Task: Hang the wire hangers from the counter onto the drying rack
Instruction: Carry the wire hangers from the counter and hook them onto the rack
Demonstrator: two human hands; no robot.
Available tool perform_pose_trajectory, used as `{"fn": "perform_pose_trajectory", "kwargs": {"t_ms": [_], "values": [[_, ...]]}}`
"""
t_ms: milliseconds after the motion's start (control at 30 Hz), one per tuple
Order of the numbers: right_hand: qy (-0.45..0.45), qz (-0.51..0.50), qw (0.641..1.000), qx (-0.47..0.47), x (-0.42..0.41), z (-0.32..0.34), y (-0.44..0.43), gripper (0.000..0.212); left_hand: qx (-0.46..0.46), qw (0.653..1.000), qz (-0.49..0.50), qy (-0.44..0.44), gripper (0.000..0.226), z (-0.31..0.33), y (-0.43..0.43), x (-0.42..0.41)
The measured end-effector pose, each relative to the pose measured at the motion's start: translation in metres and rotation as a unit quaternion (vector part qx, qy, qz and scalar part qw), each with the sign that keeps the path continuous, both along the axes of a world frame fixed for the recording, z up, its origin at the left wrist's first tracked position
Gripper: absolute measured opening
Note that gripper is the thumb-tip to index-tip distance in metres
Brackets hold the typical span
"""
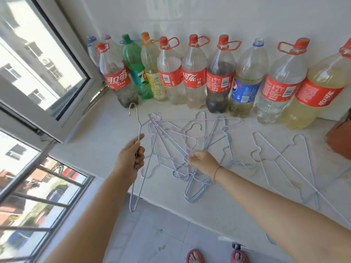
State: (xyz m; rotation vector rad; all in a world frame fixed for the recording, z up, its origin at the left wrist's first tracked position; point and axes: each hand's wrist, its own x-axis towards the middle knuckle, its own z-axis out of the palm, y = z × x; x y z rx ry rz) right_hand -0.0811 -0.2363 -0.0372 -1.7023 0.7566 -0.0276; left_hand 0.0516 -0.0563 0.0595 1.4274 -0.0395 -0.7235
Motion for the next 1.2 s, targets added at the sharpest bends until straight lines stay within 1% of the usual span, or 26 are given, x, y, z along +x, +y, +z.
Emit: {"fn": "perform_pose_trajectory", "kwargs": {"t_ms": [67, 167, 200, 300, 333, 400, 500, 567, 633, 733, 833, 933, 967, 1033, 1067, 1133, 1200], "values": [[0.018, 0.052, 0.997, -0.057, 0.022, -0.011, 0.017, 0.021, -0.002, 1.000, 0.015, 0.003, 0.028, -0.003, 0.019, 0.008], [0.058, 0.103, 0.984, -0.131, 0.048, -0.024, 0.042, 0.026, 0.009, 0.999, 0.030, 0.011, 0.029, -0.008, 0.043, 0.019], [0.076, 0.119, 0.976, -0.165, 0.055, -0.028, 0.048, 0.025, 0.012, 0.999, 0.034, 0.014, 0.029, -0.009, 0.050, 0.022], [0.134, 0.169, 0.933, -0.289, 0.073, -0.038, 0.059, 0.008, 0.010, 0.999, 0.047, 0.013, 0.027, -0.012, 0.070, 0.031], [0.145, 0.173, 0.922, -0.315, 0.078, -0.041, 0.061, 0.012, 0.009, 0.999, 0.050, 0.009, 0.027, -0.012, 0.076, 0.033], [0.167, 0.165, 0.912, -0.336, 0.086, -0.047, 0.065, 0.025, 0.010, 0.999, 0.050, 0.001, 0.026, -0.013, 0.087, 0.037], [0.175, 0.135, 0.914, -0.340, 0.091, -0.051, 0.070, 0.022, 0.015, 0.999, 0.052, -0.002, 0.025, -0.015, 0.101, 0.042], [0.178, 0.115, 0.920, -0.330, 0.093, -0.051, 0.070, 0.027, 0.015, 0.998, 0.056, -0.001, 0.026, -0.015, 0.107, 0.044], [0.153, 0.079, 0.938, -0.301, 0.093, -0.048, 0.069, 0.027, 0.012, 0.998, 0.062, -0.002, 0.025, -0.015, 0.112, 0.046], [0.077, -0.007, 0.975, -0.209, 0.094, -0.034, 0.065, 0.025, 0.012, 0.997, 0.074, -0.003, 0.025, -0.012, 0.120, 0.045], [-0.011, -0.061, 0.991, -0.116, 0.096, -0.007, 0.055, 0.014, 0.005, 0.997, 0.080, -0.005, 0.026, -0.004, 0.125, 0.041], [-0.064, -0.109, 0.992, 0.005, 0.093, 0.028, 0.050, 0.004, 0.000, 0.997, 0.079, -0.018, 0.026, 0.007, 0.127, 0.032], [-0.072, -0.117, 0.989, 0.053, 0.091, 0.039, 0.051, 0.007, 0.000, 0.996, 0.082, -0.023, 0.027, 0.011, 0.127, 0.028], [-0.093, -0.115, 0.978, 0.150, 0.086, 0.059, 0.055, 0.021, -0.001, 0.995, 0.091, -0.031, 0.027, 0.018, 0.129, 0.017], [-0.101, -0.108, 0.971, 0.185, 0.083, 0.069, 0.058, 0.024, -0.001, 0.995, 0.097, -0.034, 0.027, 0.021, 0.129, 0.010], [-0.112, -0.087, 0.964, 0.227, 0.073, 0.087, 0.069, 0.023, -0.001, 0.993, 0.108, -0.043, 0.027, 0.030, 0.133, -0.008], [-0.128, -0.063, 0.959, 0.246, 0.059, 0.104, 0.082, 0.021, 0.002, 0.992, 0.118, -0.053, 0.026, 0.038, 0.138, -0.029]]}}
